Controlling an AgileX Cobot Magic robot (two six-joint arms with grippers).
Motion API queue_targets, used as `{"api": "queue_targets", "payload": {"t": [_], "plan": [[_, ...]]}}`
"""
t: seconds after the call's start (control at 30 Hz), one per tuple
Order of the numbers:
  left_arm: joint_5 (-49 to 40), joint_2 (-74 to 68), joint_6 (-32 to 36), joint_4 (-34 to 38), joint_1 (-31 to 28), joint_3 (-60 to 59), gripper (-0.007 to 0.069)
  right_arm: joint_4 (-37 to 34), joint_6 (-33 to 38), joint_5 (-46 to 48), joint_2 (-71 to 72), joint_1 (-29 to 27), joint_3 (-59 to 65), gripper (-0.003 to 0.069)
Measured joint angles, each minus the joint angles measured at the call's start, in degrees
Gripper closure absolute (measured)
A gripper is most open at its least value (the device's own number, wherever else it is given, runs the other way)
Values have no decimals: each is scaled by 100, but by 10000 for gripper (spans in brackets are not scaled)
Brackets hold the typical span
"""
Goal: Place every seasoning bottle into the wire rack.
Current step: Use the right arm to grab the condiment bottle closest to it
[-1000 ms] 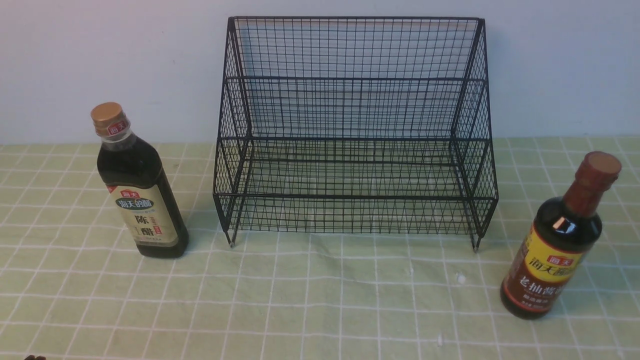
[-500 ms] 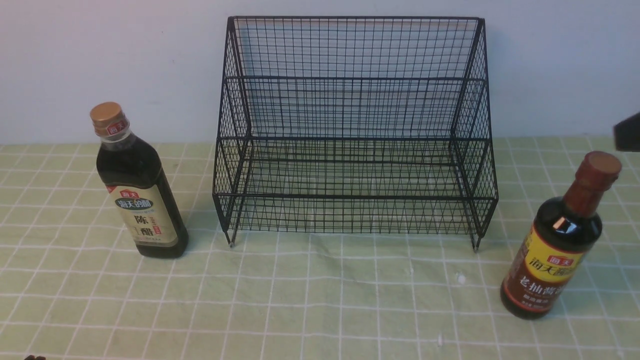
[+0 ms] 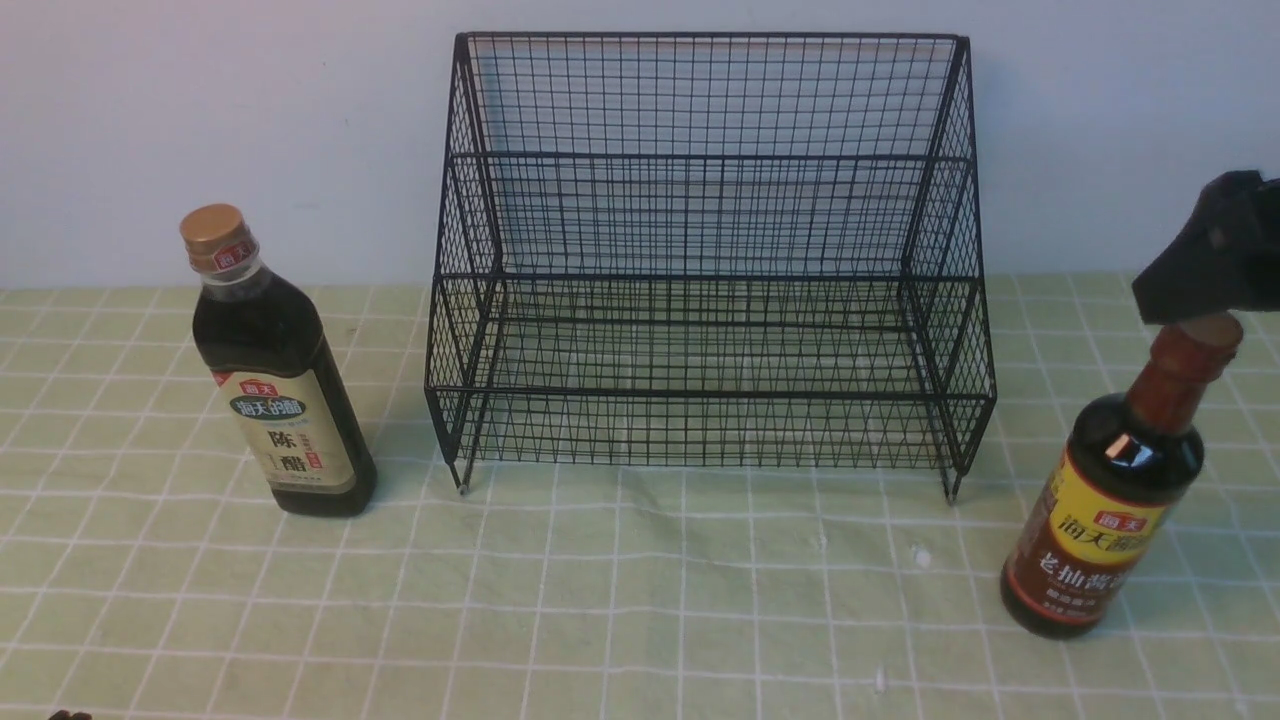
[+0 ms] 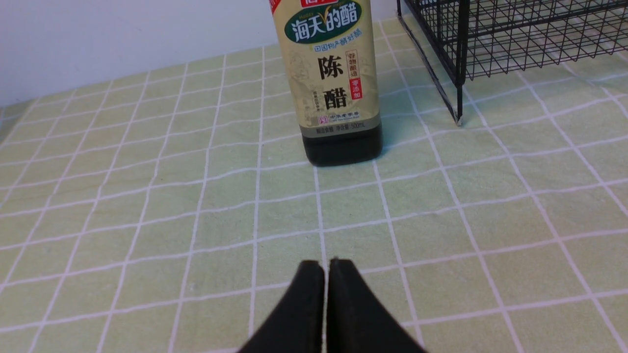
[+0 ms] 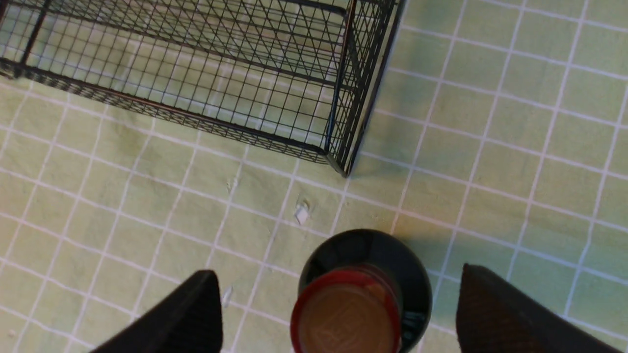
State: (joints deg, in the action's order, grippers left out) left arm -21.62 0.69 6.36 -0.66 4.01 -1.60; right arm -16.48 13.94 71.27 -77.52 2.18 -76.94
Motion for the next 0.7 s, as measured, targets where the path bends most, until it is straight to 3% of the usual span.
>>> {"api": "queue_targets", "payload": {"t": [0.23, 0.3, 0.53, 0.7], "plan": [[0, 0, 0, 0, 0, 0, 631, 617, -106, 22, -450, 558, 0, 79], [0, 0, 0, 0, 0, 0, 631, 1029, -554, 22, -481, 735, 0, 84], [0, 0, 0, 0, 0, 0, 631, 1451, -931, 11, -570, 803, 0, 111], [0, 0, 0, 0, 0, 0, 631, 1451, -963, 17, -761, 803, 7, 256]]}}
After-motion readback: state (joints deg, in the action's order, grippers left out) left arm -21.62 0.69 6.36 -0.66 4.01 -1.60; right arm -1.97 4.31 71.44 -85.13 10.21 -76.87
